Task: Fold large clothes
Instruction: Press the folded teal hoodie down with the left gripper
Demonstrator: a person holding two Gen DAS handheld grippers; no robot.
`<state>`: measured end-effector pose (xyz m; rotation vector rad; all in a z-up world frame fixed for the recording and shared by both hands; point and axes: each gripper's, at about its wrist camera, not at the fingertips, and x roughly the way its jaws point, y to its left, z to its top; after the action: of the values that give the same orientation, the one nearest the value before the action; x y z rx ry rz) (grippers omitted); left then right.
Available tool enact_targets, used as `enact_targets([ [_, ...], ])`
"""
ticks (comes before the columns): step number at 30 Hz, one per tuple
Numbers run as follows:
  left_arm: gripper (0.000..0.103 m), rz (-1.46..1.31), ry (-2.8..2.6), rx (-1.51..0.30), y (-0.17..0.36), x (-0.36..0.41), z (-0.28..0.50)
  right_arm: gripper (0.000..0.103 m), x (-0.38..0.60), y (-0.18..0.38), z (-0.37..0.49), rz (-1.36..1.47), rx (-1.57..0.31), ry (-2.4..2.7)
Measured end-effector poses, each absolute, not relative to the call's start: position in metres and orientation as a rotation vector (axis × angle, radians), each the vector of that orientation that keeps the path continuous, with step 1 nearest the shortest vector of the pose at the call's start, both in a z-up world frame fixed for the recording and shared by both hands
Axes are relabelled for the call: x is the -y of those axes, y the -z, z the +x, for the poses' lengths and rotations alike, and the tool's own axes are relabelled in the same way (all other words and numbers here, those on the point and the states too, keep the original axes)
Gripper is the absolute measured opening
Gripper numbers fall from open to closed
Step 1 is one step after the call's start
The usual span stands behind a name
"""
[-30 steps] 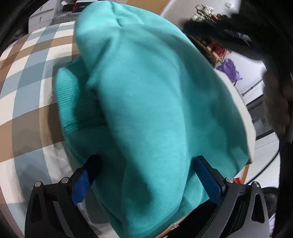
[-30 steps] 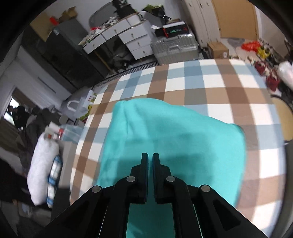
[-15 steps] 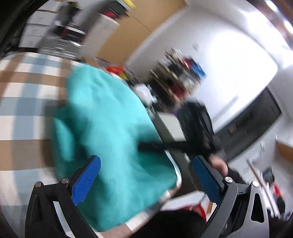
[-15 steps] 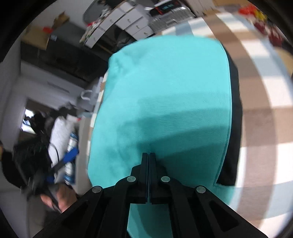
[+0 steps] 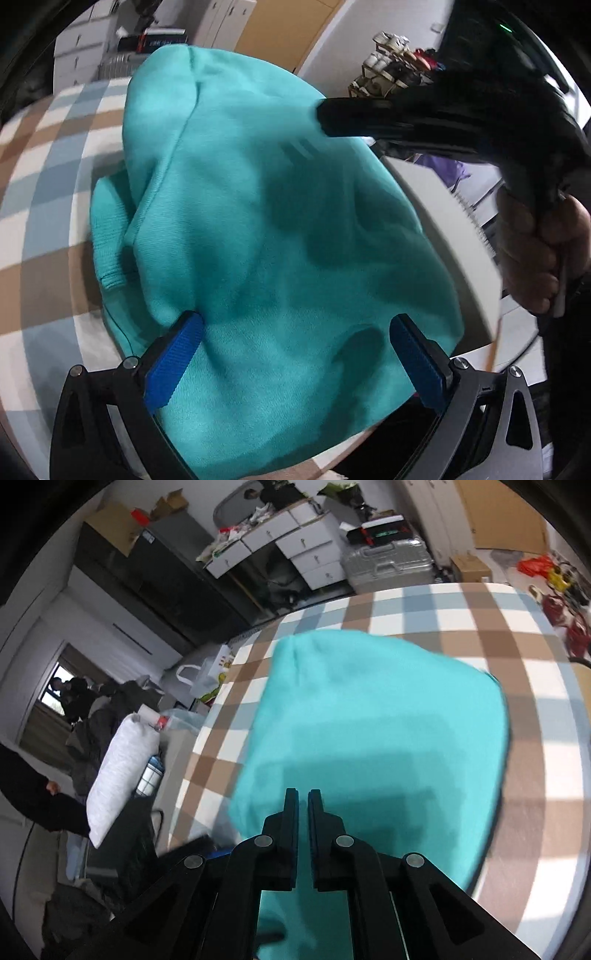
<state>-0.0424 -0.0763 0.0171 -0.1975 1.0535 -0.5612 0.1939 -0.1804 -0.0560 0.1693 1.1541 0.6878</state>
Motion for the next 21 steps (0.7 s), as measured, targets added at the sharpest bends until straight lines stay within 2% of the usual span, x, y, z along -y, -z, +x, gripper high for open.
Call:
enact_targets([
  [3,0.098,-0.235,0.584,-1.073,-0.020,0.069,-0.042,0.005,0.150,0.072,0.217,0.055,-1.234,-0.624],
  [4,0.098,-0.242,0.576,-1.077,-0.019,0.067,-0.042,0.000,0.141,0.080,0.225,0.024,-1.261,-0.609],
  [10,0.098,-0.254,0.549,-1.099,-0.015,0.068,-0.034,0.000,0.120,0.120,0.249,-0.025,-1.356,-0.614],
  [16,0.098,-0.308,0.569,-1.116,-0.014,0.070,-0.031,0.000,0.102,0.097,0.241,-0.197,-1.319,-0.621],
  [17,0.098,-0.312,0.571,-1.117,-0.015,0.070,-0.031,0.001,0.100,0.086,0.242,-0.207,-1.278,-0.627],
  [19,0.098,-0.314,0.573,-1.117,-0.015,0.071,-0.031,0.010,0.100,0.064,0.250,-0.184,-1.177,-0.602],
  [20,0.098,-0.314,0.573,-1.119,-0.016,0.069,-0.030,0.016,0.100,0.061,0.257,-0.159,-1.169,-0.592],
  [21,0.098,-0.317,0.574,-1.120,-0.017,0.060,-0.029,0.016,0.099,0.062,0.266,-0.125,-1.176,-0.579],
])
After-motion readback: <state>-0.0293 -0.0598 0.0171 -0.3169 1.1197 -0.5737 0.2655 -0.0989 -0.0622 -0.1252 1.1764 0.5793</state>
